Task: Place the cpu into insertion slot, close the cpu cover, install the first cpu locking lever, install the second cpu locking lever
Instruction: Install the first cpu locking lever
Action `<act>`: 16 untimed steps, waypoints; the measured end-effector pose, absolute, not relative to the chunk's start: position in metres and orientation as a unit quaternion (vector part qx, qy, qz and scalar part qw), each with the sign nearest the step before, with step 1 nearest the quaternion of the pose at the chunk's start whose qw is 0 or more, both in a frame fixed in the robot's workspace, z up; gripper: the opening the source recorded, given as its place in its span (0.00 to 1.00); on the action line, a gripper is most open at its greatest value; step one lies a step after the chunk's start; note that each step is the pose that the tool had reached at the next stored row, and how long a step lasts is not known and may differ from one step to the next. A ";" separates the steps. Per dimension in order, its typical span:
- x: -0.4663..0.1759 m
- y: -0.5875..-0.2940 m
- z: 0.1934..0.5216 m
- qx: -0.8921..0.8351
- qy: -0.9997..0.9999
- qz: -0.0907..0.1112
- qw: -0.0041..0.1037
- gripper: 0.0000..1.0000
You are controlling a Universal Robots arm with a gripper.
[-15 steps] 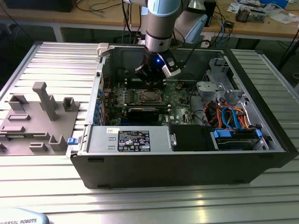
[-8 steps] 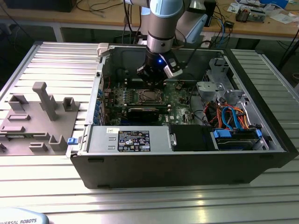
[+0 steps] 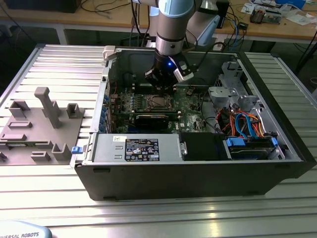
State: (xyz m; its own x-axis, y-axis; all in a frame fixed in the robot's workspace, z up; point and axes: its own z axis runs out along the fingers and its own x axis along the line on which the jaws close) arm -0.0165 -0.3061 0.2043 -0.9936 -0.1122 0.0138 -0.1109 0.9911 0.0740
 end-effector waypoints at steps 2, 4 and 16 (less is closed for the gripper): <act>-0.017 -0.307 0.204 0.056 -0.998 -0.036 0.009 0.11; -0.017 -0.308 0.204 0.056 -0.998 -0.037 0.009 0.11; -0.016 -0.312 0.204 0.056 -0.998 -0.037 0.009 0.11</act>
